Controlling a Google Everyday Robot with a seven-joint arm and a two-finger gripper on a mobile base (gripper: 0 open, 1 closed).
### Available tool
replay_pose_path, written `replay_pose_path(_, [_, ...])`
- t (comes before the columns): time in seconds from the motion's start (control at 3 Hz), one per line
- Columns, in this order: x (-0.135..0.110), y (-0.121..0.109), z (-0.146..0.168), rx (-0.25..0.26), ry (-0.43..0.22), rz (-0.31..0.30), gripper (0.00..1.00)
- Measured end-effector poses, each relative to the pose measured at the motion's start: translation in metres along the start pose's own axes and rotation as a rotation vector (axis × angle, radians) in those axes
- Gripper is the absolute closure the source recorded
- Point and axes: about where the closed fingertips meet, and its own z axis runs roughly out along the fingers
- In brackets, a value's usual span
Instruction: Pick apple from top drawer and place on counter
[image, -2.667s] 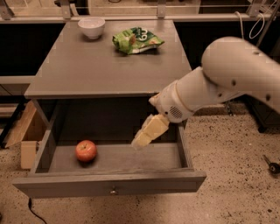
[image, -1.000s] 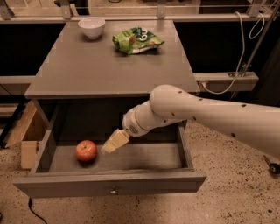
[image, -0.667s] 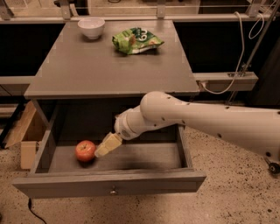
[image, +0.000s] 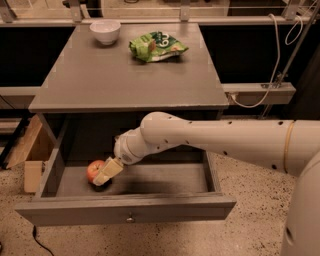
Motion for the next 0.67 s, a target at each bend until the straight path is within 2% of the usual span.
replay_pose_path(0.67, [0.008,0.009,0.041,-0.009,0.053,-0.015,0.03])
